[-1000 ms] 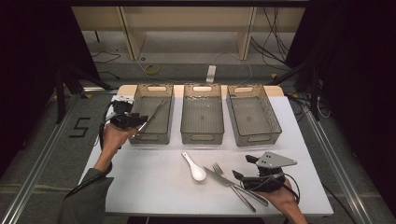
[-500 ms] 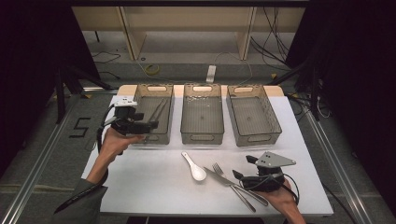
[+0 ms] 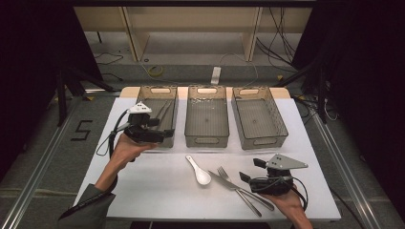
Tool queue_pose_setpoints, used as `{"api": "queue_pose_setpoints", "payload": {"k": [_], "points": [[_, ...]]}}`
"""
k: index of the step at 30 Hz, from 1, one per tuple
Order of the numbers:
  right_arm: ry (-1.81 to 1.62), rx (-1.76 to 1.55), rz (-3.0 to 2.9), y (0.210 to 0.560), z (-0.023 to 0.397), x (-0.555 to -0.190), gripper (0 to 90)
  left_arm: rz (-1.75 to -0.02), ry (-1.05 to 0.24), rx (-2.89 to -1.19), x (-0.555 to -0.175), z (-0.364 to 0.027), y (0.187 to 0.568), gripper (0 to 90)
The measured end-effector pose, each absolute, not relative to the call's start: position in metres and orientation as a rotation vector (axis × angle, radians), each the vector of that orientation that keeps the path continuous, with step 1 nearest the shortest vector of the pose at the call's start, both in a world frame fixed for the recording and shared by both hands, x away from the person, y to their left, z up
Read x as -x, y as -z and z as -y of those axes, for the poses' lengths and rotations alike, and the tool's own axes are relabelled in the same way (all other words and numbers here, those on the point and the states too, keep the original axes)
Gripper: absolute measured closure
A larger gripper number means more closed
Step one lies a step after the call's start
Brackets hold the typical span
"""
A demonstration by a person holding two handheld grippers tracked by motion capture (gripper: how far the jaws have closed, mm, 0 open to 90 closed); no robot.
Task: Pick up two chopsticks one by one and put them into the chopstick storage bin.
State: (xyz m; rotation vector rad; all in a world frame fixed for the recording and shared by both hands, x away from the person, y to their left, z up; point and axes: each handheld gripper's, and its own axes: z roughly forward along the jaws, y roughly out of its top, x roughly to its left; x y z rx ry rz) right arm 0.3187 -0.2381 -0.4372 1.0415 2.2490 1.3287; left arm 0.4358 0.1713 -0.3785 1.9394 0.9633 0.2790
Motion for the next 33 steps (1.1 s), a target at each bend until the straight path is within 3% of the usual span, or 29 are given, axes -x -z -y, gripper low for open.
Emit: {"api": "queue_pose_setpoints", "payload": {"k": [33], "points": [[-1.387, -1.060, -2.230, 0.436, 0.241, -0.317, 26.6, -0.880, -0.279, -2.079, -0.436, -0.105, 0.395, 16.8]]}}
